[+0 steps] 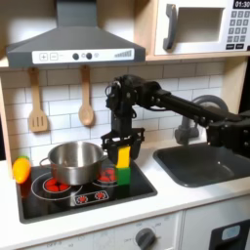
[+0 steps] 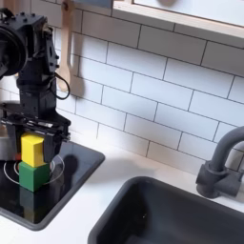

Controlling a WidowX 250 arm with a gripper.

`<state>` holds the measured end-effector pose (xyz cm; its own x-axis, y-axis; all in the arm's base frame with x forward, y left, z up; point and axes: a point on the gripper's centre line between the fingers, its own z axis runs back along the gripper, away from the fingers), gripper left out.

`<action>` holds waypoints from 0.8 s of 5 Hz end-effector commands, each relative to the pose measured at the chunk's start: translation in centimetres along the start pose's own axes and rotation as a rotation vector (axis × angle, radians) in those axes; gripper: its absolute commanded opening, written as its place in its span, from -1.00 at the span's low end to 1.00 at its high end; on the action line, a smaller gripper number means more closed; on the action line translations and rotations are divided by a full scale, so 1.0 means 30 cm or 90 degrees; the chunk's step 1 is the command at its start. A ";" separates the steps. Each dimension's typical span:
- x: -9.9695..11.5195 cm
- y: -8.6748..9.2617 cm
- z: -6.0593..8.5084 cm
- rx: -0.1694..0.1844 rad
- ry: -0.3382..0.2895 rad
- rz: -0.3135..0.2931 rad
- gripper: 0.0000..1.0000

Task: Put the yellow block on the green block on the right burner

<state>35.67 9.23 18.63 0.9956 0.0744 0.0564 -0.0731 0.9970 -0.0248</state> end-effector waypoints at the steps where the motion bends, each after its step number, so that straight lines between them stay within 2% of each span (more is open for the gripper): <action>1: -0.005 -0.003 -0.006 0.001 0.005 -0.004 -1.00; 2: 0.004 0.003 -0.019 0.005 0.009 -0.004 -1.00; 4: 0.000 0.002 -0.010 0.003 0.013 -0.009 1.00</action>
<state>35.72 9.27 17.66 0.9976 0.0679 0.0165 -0.0676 0.9975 -0.0202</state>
